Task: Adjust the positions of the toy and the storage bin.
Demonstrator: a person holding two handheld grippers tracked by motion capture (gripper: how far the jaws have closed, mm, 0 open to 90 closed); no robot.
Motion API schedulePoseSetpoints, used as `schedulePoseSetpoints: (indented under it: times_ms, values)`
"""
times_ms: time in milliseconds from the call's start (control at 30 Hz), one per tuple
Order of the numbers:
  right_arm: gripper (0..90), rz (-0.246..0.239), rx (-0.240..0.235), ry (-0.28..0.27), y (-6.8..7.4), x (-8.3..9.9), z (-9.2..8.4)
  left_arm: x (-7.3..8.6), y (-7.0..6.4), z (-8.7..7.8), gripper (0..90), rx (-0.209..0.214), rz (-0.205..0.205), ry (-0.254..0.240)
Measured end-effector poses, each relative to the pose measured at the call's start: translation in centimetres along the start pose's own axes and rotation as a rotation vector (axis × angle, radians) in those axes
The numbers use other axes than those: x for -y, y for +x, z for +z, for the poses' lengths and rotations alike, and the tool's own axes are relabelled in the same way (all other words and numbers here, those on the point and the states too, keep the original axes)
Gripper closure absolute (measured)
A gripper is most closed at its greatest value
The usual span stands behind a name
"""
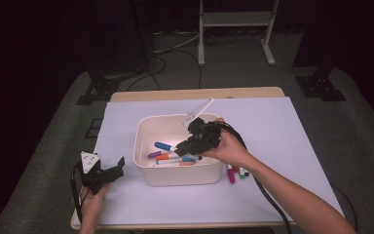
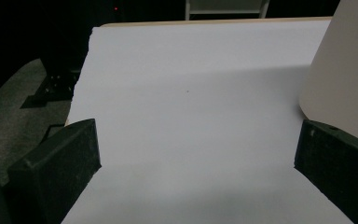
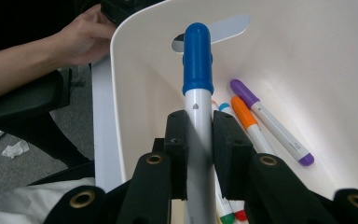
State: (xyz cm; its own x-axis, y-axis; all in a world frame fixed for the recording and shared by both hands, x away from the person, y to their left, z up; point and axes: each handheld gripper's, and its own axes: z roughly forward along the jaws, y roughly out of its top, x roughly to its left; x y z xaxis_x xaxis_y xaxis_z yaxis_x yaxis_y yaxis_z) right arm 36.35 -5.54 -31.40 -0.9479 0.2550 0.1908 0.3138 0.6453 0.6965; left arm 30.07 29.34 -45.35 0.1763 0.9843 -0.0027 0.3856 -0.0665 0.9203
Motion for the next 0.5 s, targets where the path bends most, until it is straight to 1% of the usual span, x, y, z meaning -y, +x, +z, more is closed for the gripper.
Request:
schedulePoseSetpoints:
  times_ms: [100, 133, 167, 200, 267, 400, 500]
  values:
    - [75.7, -0.013, -0.015, 0.022, -0.1, -0.1, 0.9, 0.0, 0.0, 0.0, 0.0, 0.0, -0.001, 0.0]
    - [75.6, -0.012, -0.02, 0.045, -0.2, -0.2, 1.2, 0.0, 0.0, 0.0, 0.0, 0.0, -0.001, 0.0]
    - [75.7, -0.021, -0.018, 0.053, -0.1, -0.3, 1.3, 0.0, 0.0, 0.0, 0.0, 0.0, 0.0, 0.001]
    - [75.6, -0.033, -0.019, 0.049, 0.0, -0.5, 1.2, 0.0, 0.0, 0.0, 0.0, -0.001, -0.001, 0.003]
    - [75.7, -0.034, -0.022, 0.059, 0.0, -0.6, 1.3, 0.0, 0.0, 0.0, 0.0, -0.001, -0.003, 0.003]
    - [75.6, -0.046, -0.03, 0.072, 0.0, -1.0, 2.0, 0.0, 0.0, 0.0, 0.0, 0.0, -0.002, -0.002]
    - [75.6, -0.064, -0.032, 0.084, 0.2, -1.3, 2.6, 0.0, 0.0, 0.0, 0.0, 0.0, -0.006, 0.001]
